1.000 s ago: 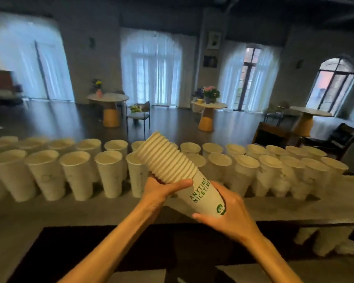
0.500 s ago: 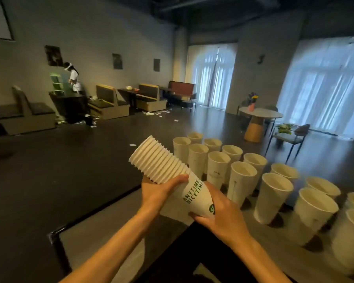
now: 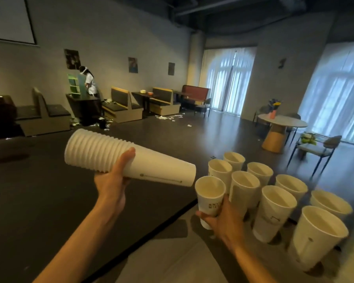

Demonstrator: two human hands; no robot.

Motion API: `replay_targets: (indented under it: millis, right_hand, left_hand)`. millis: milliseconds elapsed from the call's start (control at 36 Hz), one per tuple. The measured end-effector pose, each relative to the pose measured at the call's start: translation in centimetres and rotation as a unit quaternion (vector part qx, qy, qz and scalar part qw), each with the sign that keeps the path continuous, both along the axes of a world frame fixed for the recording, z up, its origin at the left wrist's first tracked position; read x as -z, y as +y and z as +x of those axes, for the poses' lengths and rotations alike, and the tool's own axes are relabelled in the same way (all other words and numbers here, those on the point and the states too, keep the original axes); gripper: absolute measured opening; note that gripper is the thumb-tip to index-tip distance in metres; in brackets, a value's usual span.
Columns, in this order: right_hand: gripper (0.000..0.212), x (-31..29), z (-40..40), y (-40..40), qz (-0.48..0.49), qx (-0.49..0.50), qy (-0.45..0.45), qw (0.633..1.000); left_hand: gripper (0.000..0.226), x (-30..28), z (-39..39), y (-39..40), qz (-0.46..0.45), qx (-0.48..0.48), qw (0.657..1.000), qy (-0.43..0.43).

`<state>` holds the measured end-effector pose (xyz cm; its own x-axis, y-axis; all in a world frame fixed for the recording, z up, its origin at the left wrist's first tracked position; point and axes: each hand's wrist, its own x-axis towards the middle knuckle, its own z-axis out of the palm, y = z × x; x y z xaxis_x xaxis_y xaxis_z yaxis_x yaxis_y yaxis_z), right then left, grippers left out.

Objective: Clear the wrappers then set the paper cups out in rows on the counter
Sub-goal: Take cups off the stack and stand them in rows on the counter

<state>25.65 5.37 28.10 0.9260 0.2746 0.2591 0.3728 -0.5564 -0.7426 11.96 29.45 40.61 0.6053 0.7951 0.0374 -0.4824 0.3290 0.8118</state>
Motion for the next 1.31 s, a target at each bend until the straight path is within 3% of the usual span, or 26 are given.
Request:
replay_targets:
  millis: [111, 194, 278, 417, 472, 556, 583, 667, 750, 889, 972, 1000, 1167, 1306]
  right_hand:
    - [0.1, 1.0, 3.1, 2.0, 0.029, 0.031, 0.03, 0.999]
    - [0.102, 1.4, 4.2, 3.2, 0.045, 0.034, 0.047, 0.997]
    - [0.098, 1.6, 4.3, 4.0, 0.049, 0.037, 0.064, 0.996]
    - [0.098, 2.7, 3.0, 3.2, 0.067, 0.029, 0.141, 0.987]
    - [0.077, 2.8, 2.4, 1.9, 0.037, 0.05, 0.155, 0.986]
    - [0.027, 1.3, 1.5, 0.0, 0.05, 0.041, 0.187, 0.98]
    - [0.025, 0.4, 1.2, -0.5, 0.08, 0.013, 0.215, 0.973]
    - [0.039, -1.6, 0.1, -2.4, 0.168, -0.072, 0.349, 0.919]
    - [0.061, -2.9, -0.5, -3.9, 0.17, -0.116, 0.402, 0.892]
    - [0.097, -3.2, -0.6, -5.1, 0.126, -0.129, 0.349, 0.92]
    - [0.068, -3.7, -0.7, -5.4, 0.139, -0.125, 0.3, 0.936]
    - [0.067, -3.7, -0.5, -5.5, 0.124, -0.13, 0.279, 0.943]
    - [0.084, -3.3, -0.3, -5.5, 0.04, -0.115, 0.186, 0.975]
    - [0.085, -1.9, -0.2, -6.0, 0.024, -0.063, 0.113, 0.991]
  left_hand:
    - [0.099, 0.8, 1.1, 3.0, 0.01, 0.033, 0.999, -0.012]
    - [0.118, 2.3, 1.7, 3.7, 0.05, 0.056, 0.997, 0.015]
    - [0.111, 3.4, 2.2, 3.2, 0.089, 0.081, 0.992, 0.047]
    - [0.119, 4.9, 3.4, 0.9, 0.136, 0.147, 0.976, 0.089]
    - [0.116, 5.2, 4.1, -0.4, 0.154, 0.182, 0.966, 0.096]
    - [0.109, 5.3, 5.6, -2.6, 0.163, 0.242, 0.951, 0.099]
    - [0.104, 5.3, 6.1, -3.3, 0.162, 0.264, 0.946, 0.1]
    - [0.086, 5.2, 7.5, -5.7, 0.162, 0.321, 0.928, 0.098]
    - [0.097, 5.3, 8.7, -7.3, 0.151, 0.335, 0.924, 0.103]
    - [0.11, 5.4, 9.2, -8.7, 0.178, 0.306, 0.93, 0.094]
    - [0.1, 5.5, 9.2, -8.8, 0.223, 0.277, 0.931, 0.08]
    - [0.099, 5.6, 9.2, -8.8, 0.23, 0.267, 0.933, 0.075]
    - [0.111, 5.0, 9.0, -8.5, 0.26, 0.242, 0.935, 0.028]
    - [0.089, 3.2, 8.6, -7.8, 0.256, 0.199, 0.946, -0.011]
